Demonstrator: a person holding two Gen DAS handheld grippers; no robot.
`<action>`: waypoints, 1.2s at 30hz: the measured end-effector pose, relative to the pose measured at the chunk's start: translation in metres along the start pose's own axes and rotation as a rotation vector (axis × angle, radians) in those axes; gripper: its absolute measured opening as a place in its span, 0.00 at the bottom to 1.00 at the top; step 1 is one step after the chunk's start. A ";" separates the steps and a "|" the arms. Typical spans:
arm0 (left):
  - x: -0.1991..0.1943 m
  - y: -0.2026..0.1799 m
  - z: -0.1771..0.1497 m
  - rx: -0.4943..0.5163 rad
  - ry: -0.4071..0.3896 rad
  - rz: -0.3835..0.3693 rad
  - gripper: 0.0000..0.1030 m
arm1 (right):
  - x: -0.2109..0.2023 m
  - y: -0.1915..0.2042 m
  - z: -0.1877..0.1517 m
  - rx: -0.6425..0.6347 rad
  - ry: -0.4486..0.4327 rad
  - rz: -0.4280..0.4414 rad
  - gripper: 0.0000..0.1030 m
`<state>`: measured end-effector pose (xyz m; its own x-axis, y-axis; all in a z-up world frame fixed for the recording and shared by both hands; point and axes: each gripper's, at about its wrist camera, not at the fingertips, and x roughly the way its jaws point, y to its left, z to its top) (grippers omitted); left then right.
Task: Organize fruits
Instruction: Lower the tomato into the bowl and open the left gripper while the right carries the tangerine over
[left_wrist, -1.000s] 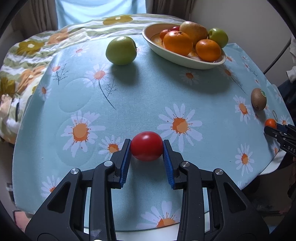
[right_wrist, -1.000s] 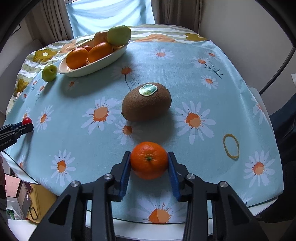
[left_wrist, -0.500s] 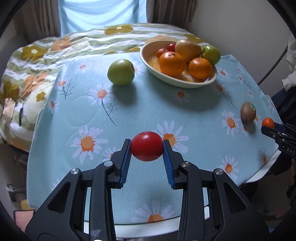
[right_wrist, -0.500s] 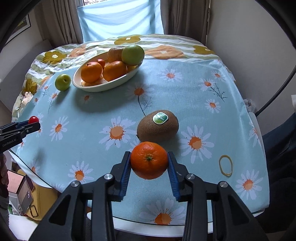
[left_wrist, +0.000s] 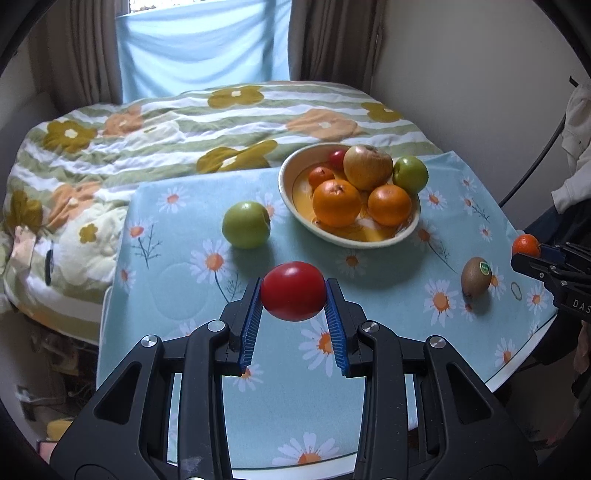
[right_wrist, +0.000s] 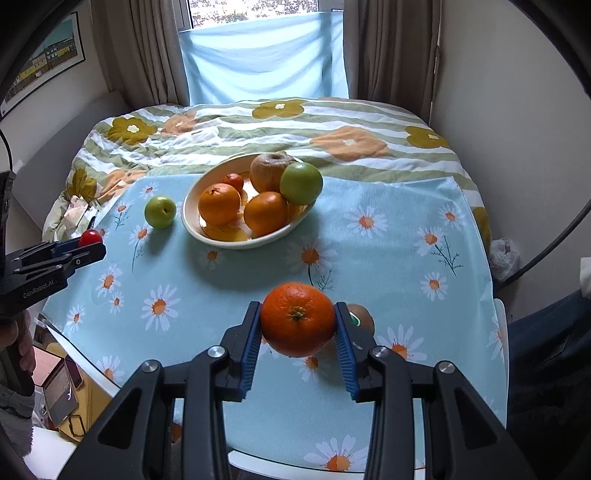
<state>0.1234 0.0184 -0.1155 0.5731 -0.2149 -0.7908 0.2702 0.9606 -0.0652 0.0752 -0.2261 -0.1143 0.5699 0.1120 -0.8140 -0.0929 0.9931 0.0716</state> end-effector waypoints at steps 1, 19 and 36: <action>0.000 0.002 0.005 0.004 -0.004 -0.002 0.37 | 0.001 0.003 0.006 0.003 -0.004 0.006 0.34; 0.080 0.021 0.103 0.157 0.012 -0.139 0.37 | 0.046 0.047 0.087 0.076 -0.033 -0.002 0.34; 0.175 -0.001 0.158 0.340 0.061 -0.254 0.37 | 0.096 0.044 0.116 0.197 -0.016 -0.051 0.34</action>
<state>0.3461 -0.0478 -0.1577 0.4116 -0.4163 -0.8107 0.6425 0.7635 -0.0658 0.2209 -0.1678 -0.1227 0.5833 0.0608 -0.8100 0.0964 0.9850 0.1433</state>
